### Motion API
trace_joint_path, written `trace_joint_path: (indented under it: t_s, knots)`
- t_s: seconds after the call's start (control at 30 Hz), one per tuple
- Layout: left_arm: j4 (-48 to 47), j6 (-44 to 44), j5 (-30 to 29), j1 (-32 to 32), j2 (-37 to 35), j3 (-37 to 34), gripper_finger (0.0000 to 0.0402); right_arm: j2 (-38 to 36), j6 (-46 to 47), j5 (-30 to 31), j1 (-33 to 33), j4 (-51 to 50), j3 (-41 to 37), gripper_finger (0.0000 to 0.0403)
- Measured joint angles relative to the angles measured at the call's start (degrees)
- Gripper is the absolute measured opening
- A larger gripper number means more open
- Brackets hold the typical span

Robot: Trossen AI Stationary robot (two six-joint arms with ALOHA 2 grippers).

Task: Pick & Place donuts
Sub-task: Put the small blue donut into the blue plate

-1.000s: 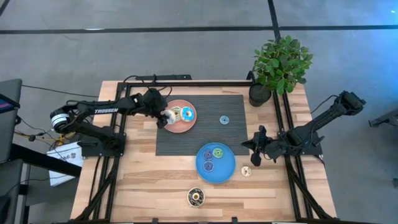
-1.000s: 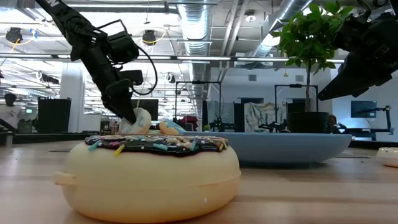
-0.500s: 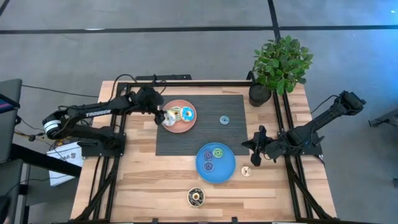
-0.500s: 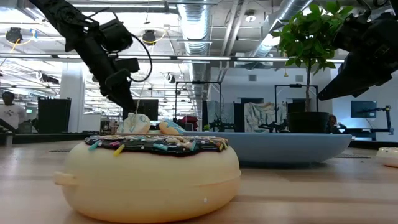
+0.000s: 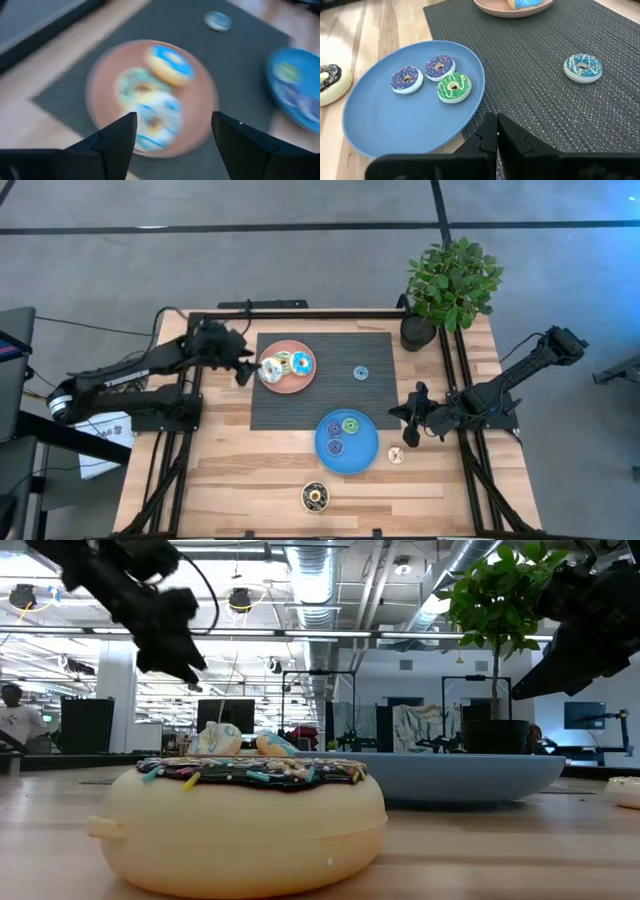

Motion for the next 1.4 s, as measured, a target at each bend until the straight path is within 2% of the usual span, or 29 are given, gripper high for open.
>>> trace_joint_path:
  t_s: [0.13,0.23,0.33,0.5,0.7,0.9,1.0,1.2,1.3,1.4]
  knots:
    - [1.59,-3.5,-3.22,-10.87,-6.12,-4.55,0.0249,0.02,3.74,0.37,-0.04,3.18,0.0,0.0001]
    - [6.5,-7.53,-10.18,-21.07,-9.66,-9.5,0.0249,0.02,5.8,0.59,-0.11,6.09,0.0,0.0001]
    - [9.11,-11.76,-18.01,-30.6,-11.79,-14.09,0.0249,0.02,2.22,3.05,-1.09,8.6,0.0,0.0001]
    - [12.85,-15.36,-30.12,-42.11,-12.22,-20.1,0.0249,0.38,0.52,6.17,-4.57,13.97,0.0,0.0001]
    - [15.76,-15.03,-31.86,-46.58,-12.23,-23.24,0.0249,5.81,-3.94,6.1,-12.95,23.74,1.91,0.0025]
    - [15.76,-14.56,-34.37,-46.59,-12.22,-23.3,0.0249,19.45,-15.01,5.95,-20.61,23.17,14.8,0.0093]
    - [15.66,-14.06,-34.68,-46.58,-12.22,-23.32,0.0249,27.0,-13.99,4.12,-24.89,15.32,24.32,0.0128]
    - [15.39,-13.93,-33.23,-46.96,-12.2,-23.32,0.0249,41.09,-0.47,-5.67,-33.33,-15.85,43.8,0.0207]
    - [14.87,-13.79,-32.96,-46.96,-12.21,-23.32,0.0249,46.32,4.43,-7.34,-35.78,-25.22,48.71,0.0243]
    - [13.77,-13.91,-33.03,-46.96,-12.2,-23.32,0.0249,49.43,9.63,-7.74,-37.01,-30.24,49.72,0.0267]
